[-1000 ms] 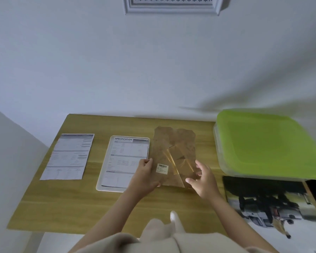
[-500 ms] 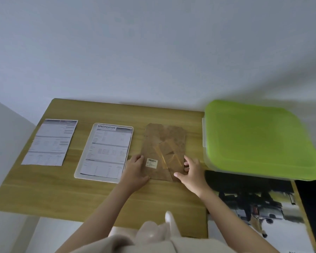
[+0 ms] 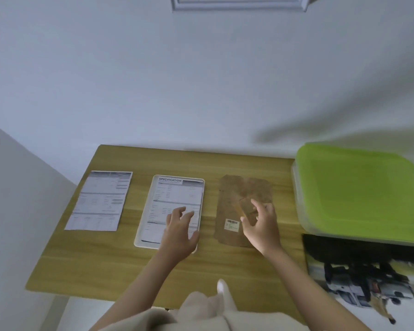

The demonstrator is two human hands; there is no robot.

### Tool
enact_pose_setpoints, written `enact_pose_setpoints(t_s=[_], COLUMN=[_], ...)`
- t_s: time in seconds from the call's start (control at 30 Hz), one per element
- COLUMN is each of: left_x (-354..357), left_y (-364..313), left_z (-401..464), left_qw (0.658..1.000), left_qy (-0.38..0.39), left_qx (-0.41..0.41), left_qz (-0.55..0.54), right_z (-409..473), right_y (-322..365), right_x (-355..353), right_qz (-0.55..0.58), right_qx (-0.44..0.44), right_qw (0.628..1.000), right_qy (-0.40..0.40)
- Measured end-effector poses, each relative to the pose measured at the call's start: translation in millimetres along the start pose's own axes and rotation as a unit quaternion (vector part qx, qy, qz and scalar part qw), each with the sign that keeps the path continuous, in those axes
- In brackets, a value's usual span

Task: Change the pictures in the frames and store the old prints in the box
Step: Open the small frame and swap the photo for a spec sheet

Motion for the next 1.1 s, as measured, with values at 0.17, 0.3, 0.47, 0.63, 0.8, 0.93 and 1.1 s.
enact_pose_setpoints(t_s=[0.17,0.3,0.47,0.63,0.8,0.93,1.1], left_x=[-36,-54,-60,-61,-61,-59,-59], left_y=[56,93,119,126,128,130,133], left_z=[6,16,32,48,49,50,50], left_qw=[0.999,0.997,0.99,0.983,0.985,0.988,0.989], left_qy=[-0.006,0.029,0.123,0.161,0.153,0.143,0.137], left_qx=[-0.041,-0.065,-0.05,-0.022,-0.01,-0.013,-0.013], left_qz=[0.02,0.032,0.055,0.084,0.077,0.06,0.044], right_z=[15,32,56,73,74,72,56], right_y=[51,75,87,87,90,95,105], right_x=[47,78,100,112,114,114,112], right_qz=[-0.014,-0.051,-0.106,-0.174,-0.161,-0.154,0.022], right_qx=[-0.05,-0.067,-0.038,-0.012,-0.01,-0.031,-0.046], right_qw=[0.999,0.996,0.987,0.968,0.971,0.975,0.994], right_qy=[0.0,0.024,0.115,0.178,0.174,0.156,0.099])
Point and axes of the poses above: each hand's wrist, its own z-axis towards the middle knuckle, its own x-axis out of the palm, y = z × x, the point moved 2 cm from there along z, towards the middle knuckle, and after that the axes turned 6 degrees about -x, right-handed, at the moved point
